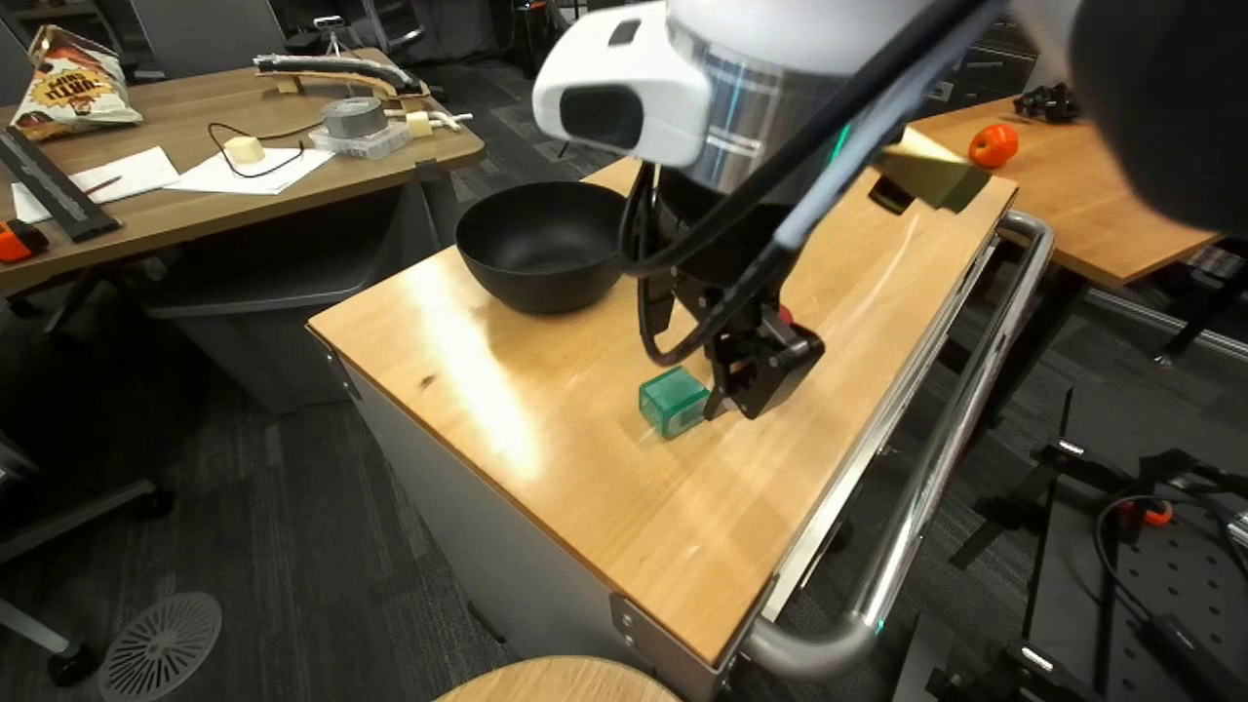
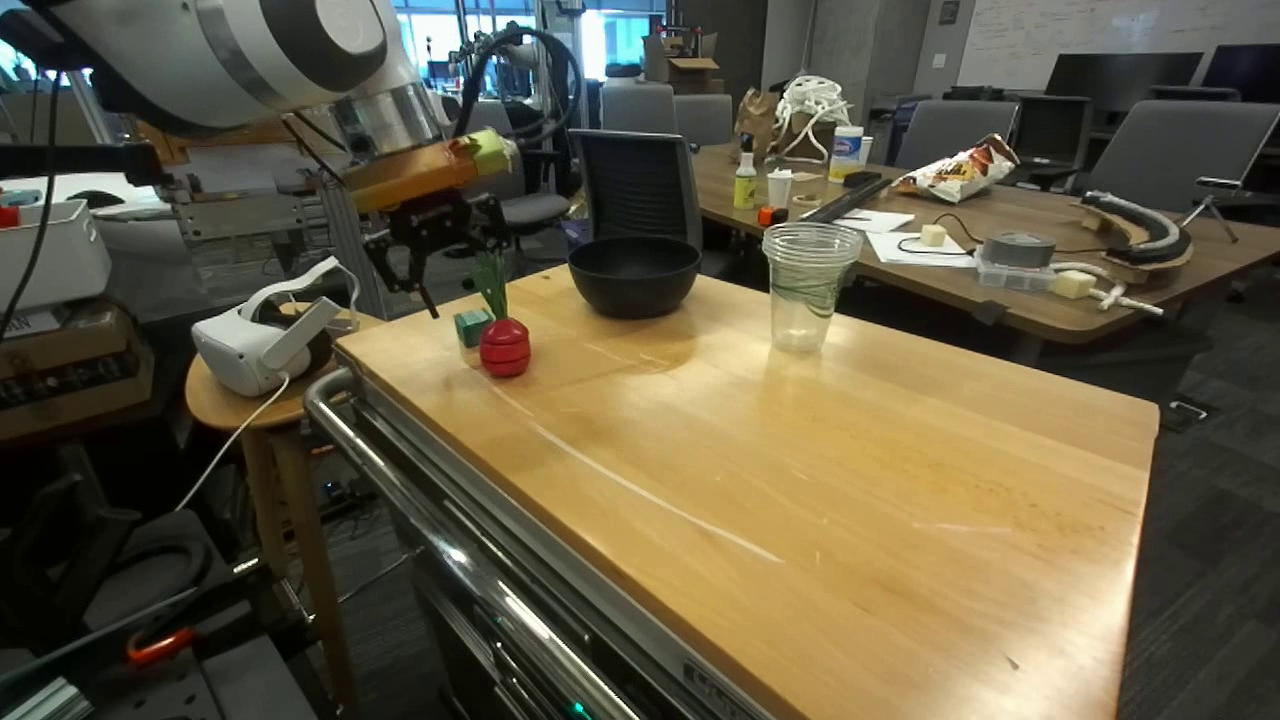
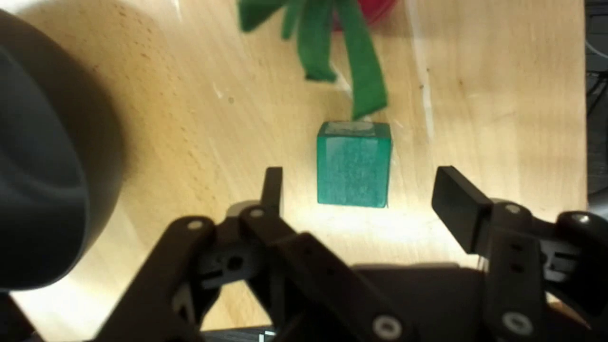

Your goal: Stack the cups then put the radish toy and the green block on the table

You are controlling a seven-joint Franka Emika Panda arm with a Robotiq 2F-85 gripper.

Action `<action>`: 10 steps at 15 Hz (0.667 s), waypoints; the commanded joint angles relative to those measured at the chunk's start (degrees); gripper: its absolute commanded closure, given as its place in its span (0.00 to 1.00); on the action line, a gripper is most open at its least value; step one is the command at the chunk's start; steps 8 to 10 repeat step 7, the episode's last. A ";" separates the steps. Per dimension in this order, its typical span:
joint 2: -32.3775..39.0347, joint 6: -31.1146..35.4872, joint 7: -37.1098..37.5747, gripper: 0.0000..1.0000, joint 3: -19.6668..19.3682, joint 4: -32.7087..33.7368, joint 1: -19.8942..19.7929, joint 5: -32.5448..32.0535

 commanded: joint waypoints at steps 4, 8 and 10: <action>-23.62 6.05 -2.42 0.00 -5.34 -13.88 1.68 3.68; -21.33 2.62 -1.65 0.00 -6.00 -11.31 1.31 1.37; -21.33 2.62 -1.65 0.00 -6.00 -11.31 1.31 1.37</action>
